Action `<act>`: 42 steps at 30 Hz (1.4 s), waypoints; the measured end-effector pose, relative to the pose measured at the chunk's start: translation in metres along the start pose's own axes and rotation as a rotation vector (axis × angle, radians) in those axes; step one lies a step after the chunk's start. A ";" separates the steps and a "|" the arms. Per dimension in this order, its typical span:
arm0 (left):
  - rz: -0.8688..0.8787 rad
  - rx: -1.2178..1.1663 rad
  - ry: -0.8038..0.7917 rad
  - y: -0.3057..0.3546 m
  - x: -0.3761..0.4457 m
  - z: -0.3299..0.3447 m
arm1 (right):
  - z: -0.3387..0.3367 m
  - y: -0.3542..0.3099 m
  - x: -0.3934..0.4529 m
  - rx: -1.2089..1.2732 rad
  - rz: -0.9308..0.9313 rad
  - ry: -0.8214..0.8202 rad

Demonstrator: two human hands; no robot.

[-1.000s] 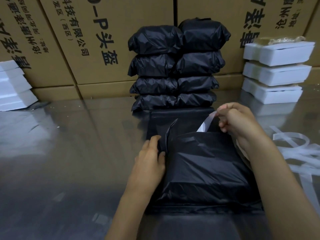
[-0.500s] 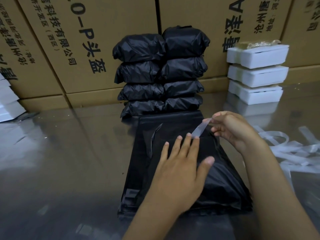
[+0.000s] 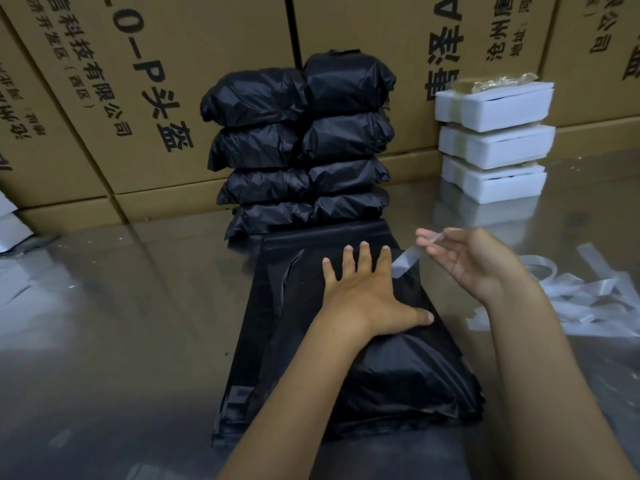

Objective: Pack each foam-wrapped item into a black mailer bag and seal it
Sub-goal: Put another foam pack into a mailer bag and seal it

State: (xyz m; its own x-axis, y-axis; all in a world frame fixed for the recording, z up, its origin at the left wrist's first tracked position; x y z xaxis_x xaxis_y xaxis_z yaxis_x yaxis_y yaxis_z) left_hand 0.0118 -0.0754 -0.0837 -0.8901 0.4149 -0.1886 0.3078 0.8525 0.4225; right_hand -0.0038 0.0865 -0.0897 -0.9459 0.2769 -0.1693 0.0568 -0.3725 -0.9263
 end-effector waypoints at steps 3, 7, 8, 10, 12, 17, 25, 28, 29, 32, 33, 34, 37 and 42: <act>0.021 0.015 -0.012 0.008 0.012 -0.003 | -0.011 0.001 0.001 0.059 -0.005 0.018; 0.001 0.047 -0.041 0.009 0.022 -0.002 | -0.030 0.003 0.004 -0.065 -0.038 0.112; -0.008 0.057 -0.049 0.010 0.024 -0.002 | -0.035 0.004 0.005 -0.134 -0.042 0.152; -0.025 0.072 -0.056 0.012 0.027 -0.002 | -0.047 0.004 0.007 -0.262 -0.051 0.250; -0.034 0.079 -0.053 0.013 0.030 -0.003 | -0.057 0.004 0.008 -0.354 -0.077 0.331; -0.024 0.096 -0.025 0.014 0.032 -0.003 | -0.078 0.000 0.004 -0.692 -0.195 0.537; -0.027 0.099 -0.031 0.014 0.031 -0.003 | -0.085 -0.019 -0.011 -0.840 -0.454 0.722; -0.028 0.085 -0.042 0.013 0.030 -0.003 | -0.087 -0.022 -0.016 -0.853 -0.501 0.766; -0.028 0.081 -0.048 0.014 0.030 -0.003 | -0.088 -0.022 -0.016 -0.858 -0.508 0.779; -0.030 0.075 -0.065 0.014 0.030 -0.004 | -0.090 -0.021 -0.017 -0.878 -0.502 0.805; -0.030 0.078 -0.067 0.015 0.030 -0.004 | -0.090 -0.019 -0.016 -0.886 -0.495 0.803; -0.032 0.083 -0.068 0.015 0.030 -0.004 | -0.089 -0.017 -0.015 -0.893 -0.488 0.792; -0.056 0.111 -0.072 0.015 0.030 -0.003 | -0.086 -0.009 -0.011 -0.932 -0.459 0.759; -0.084 0.129 -0.073 0.016 0.030 -0.003 | -0.094 -0.011 -0.015 -0.954 -0.434 0.855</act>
State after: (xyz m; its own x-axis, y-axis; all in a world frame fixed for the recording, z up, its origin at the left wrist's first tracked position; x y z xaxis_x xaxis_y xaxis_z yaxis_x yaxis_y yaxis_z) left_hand -0.0109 -0.0503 -0.0800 -0.8891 0.3589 -0.2842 0.2787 0.9168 0.2859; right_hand 0.0395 0.1695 -0.1084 -0.4706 0.8042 0.3632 0.3353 0.5437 -0.7694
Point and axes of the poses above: each hand's wrist, its own x-axis towards the middle knuckle, its own z-axis out of the palm, y = z × x, the point moved 8 cm from there along x, towards the middle knuckle, and after that the axes turned 14 degrees about -x, right-handed, at the moved point
